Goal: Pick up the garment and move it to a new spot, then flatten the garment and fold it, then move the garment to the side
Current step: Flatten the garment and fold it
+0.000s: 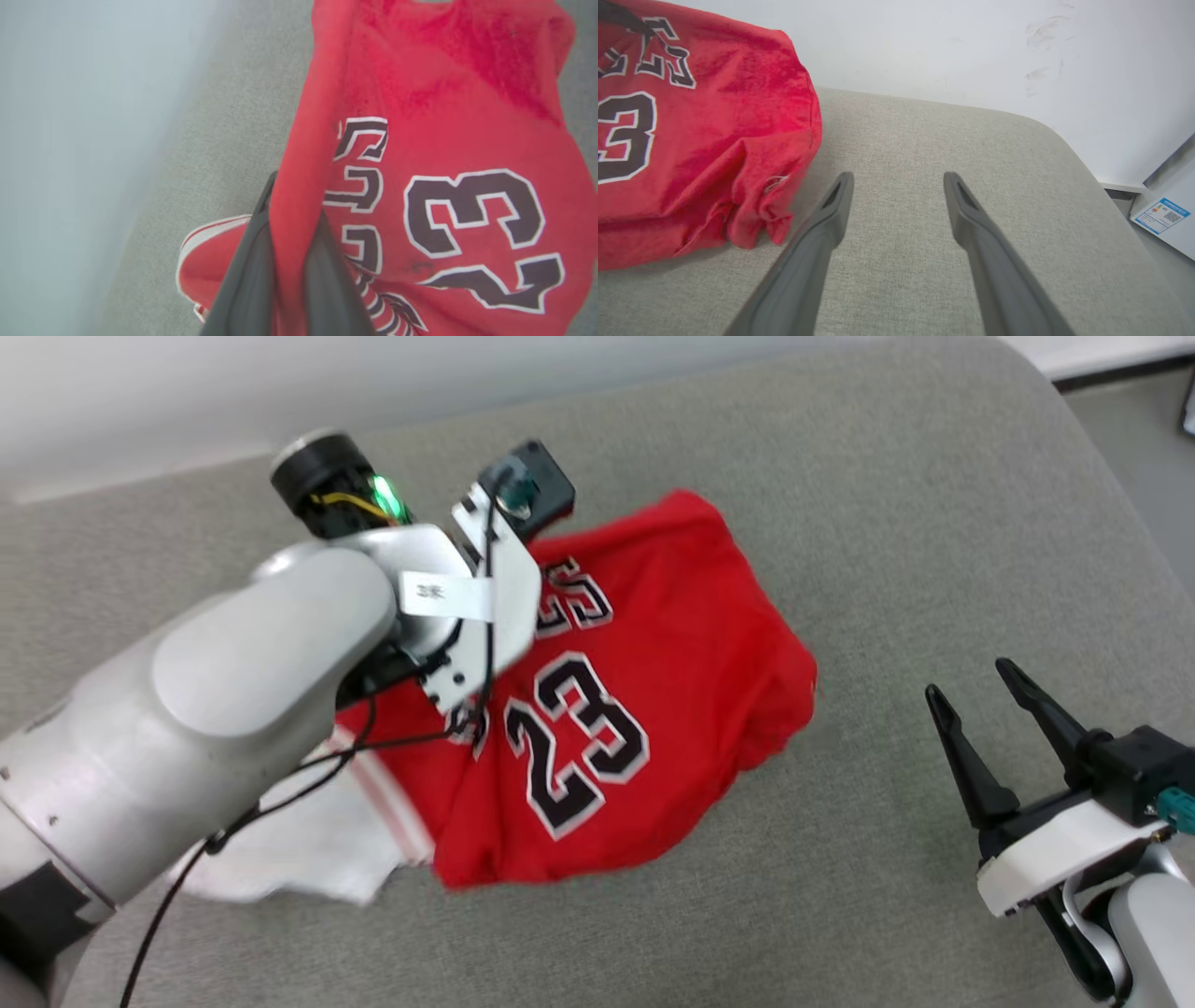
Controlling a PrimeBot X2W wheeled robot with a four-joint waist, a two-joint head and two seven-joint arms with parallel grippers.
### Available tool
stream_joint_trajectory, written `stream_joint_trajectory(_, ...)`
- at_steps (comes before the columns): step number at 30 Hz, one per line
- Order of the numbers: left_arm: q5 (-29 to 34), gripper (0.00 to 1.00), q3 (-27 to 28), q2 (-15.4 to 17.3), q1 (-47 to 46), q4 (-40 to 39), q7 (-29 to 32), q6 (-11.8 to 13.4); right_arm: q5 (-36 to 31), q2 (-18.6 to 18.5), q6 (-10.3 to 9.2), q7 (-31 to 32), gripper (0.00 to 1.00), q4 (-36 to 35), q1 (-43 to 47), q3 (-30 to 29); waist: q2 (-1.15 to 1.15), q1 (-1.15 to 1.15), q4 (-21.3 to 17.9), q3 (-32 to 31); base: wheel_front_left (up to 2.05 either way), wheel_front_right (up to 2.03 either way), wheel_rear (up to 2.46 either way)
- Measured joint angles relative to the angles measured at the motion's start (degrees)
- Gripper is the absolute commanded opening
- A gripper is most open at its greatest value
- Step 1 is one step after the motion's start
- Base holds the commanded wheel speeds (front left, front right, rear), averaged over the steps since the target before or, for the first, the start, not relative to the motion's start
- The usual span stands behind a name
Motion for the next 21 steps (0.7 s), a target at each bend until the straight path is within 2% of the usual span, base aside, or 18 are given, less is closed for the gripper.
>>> stream_joint_trajectory(5, 5.2, 0.0, 0.1, -1.13, 0.25, 2.93, -7.06, 0.01, 0.18, -0.45, 0.0, 0.03, 1.0, 0.14, 1.59, -0.37, 0.0, 0.0, 1.37, -2.87, 0.0, 0.0, 0.0)
stream_joint_trajectory(8, 6.23, 0.0, 0.08, -2.04, 4.78, 2.77, -9.88, 0.01, 0.42, -0.44, 0.0, 0.07, 1.0, 0.09, 2.66, -0.52, 0.0, 0.0, 2.07, -4.39, 0.0, 0.0, 0.0)
stream_joint_trajectory(14, 8.72, 0.0, 0.02, -3.47, 17.62, 0.31, -12.22, 0.01, 0.62, -0.38, 0.0, 0.13, 1.0, 0.07, 5.77, -2.2, 0.0, 0.0, 3.52, -7.02, 0.0, 0.0, 0.0)
stream_joint_trajectory(21, 8.98, 0.0, 0.0, -6.11, 29.82, 3.04, -13.73, 0.01, 0.44, 0.36, 0.0, 0.77, 1.0, -0.83, 7.85, -3.56, 0.0, 0.0, 4.98, -7.8, 0.0, 0.0, 0.0)
